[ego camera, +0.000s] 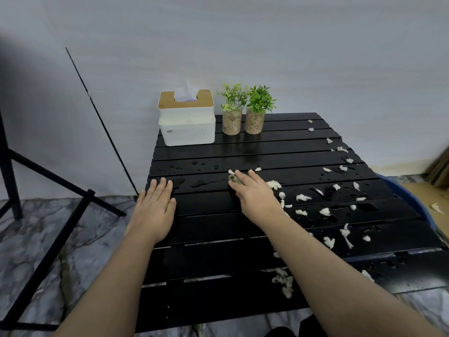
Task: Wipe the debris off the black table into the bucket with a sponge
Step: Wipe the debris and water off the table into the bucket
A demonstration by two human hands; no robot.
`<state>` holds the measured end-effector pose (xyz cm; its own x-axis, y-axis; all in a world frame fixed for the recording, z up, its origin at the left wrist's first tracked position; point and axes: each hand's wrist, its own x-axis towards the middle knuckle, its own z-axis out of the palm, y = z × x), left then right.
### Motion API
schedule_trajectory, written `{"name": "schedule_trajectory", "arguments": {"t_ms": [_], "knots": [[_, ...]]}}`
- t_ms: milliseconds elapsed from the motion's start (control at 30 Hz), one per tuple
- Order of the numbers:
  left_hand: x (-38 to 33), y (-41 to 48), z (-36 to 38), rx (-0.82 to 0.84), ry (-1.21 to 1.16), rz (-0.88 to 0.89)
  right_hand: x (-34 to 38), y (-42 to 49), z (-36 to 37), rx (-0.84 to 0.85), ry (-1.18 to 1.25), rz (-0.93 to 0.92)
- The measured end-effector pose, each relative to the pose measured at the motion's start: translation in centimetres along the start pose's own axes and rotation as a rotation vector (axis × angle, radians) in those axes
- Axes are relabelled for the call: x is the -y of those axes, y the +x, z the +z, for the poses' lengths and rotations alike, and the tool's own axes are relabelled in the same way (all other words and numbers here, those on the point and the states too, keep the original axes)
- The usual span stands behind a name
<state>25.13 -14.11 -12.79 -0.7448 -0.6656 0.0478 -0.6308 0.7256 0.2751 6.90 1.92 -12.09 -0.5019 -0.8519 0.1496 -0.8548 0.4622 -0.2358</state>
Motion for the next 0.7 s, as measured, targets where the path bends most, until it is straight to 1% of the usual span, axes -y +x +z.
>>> {"name": "schedule_trajectory", "arguments": {"t_ms": [67, 133, 200, 233, 300, 367, 433, 500, 567, 600, 700], "knots": [[0.0, 0.0, 0.0, 0.001, -0.002, 0.001, -0.1, 0.1, -0.4, -0.035, 0.056, 0.019], [0.0, 0.1, 0.1, -0.002, -0.006, 0.001, 0.5, 0.1, -1.1, -0.125, 0.164, 0.061], [0.1, 0.1, 0.2, -0.008, -0.011, -0.001, 2.4, 0.2, -1.5, -0.227, 0.235, 0.04], [0.1, 0.0, 0.2, -0.011, -0.014, -0.002, 3.8, 0.2, -1.4, -0.232, 0.254, 0.002], [0.2, 0.0, 0.2, -0.012, -0.013, 0.0, 6.9, -0.2, -0.5, -0.132, 0.252, -0.076], [0.1, 0.0, 0.2, -0.007, -0.012, 0.003, 8.6, -0.5, 0.9, -0.009, 0.146, -0.117], [0.1, 0.1, 0.2, -0.006, -0.015, -0.001, 8.3, -0.4, 1.4, 0.048, 0.067, -0.123], [0.2, 0.1, 0.2, -0.003, -0.013, -0.004, 7.0, -0.1, 1.3, 0.094, 0.088, -0.146], [0.2, 0.0, 0.2, -0.004, -0.015, -0.005, 5.6, 0.1, 1.3, 0.074, 0.089, -0.152], [0.1, 0.0, 0.2, -0.007, -0.016, -0.005, 4.6, 0.0, 1.2, 0.038, 0.081, -0.112], [0.0, 0.0, 0.0, -0.009, -0.017, -0.005, 0.7, -0.4, 0.6, -0.04, 0.016, 0.081]]}}
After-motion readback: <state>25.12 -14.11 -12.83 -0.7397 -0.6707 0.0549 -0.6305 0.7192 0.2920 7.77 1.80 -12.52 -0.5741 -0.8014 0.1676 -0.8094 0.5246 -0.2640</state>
